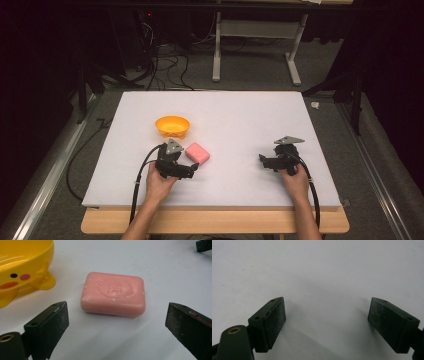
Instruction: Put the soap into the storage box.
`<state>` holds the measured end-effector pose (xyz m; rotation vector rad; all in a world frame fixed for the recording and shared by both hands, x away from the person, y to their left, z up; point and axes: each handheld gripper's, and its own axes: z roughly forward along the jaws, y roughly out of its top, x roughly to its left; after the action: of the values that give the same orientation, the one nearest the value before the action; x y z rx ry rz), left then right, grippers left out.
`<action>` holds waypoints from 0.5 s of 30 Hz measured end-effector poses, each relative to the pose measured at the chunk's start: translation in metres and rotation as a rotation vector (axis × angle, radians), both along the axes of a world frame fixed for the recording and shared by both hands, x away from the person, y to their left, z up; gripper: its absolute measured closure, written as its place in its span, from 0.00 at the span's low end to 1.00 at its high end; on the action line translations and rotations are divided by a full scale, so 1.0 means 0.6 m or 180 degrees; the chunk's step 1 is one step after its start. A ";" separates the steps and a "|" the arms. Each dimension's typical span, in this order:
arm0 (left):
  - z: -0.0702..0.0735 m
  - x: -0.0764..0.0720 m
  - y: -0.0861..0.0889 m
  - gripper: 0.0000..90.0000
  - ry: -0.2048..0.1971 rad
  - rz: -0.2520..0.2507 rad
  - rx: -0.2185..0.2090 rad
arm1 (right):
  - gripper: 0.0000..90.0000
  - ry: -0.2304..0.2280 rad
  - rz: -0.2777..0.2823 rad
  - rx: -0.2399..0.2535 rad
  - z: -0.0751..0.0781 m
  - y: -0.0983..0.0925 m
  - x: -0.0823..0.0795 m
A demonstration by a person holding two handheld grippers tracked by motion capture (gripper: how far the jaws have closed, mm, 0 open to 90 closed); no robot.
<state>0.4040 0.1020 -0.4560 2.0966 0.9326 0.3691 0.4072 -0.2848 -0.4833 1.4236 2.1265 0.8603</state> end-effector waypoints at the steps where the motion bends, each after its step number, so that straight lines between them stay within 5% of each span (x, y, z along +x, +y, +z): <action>1: 0.001 0.002 -0.004 0.06 -0.0009 -0.0006 -0.0002 | 0.17 0.0000 0.0000 0.0000 0.000 0.000 0.000; 15: 0.014 0.021 -0.034 0.06 -0.0053 -0.0069 0.0054 | 0.17 0.0000 0.0000 0.0000 0.000 0.000 0.000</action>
<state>0.4168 0.0814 -0.4477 2.1141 0.8994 0.3838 0.4072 -0.2848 -0.4833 1.4237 2.1262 0.8604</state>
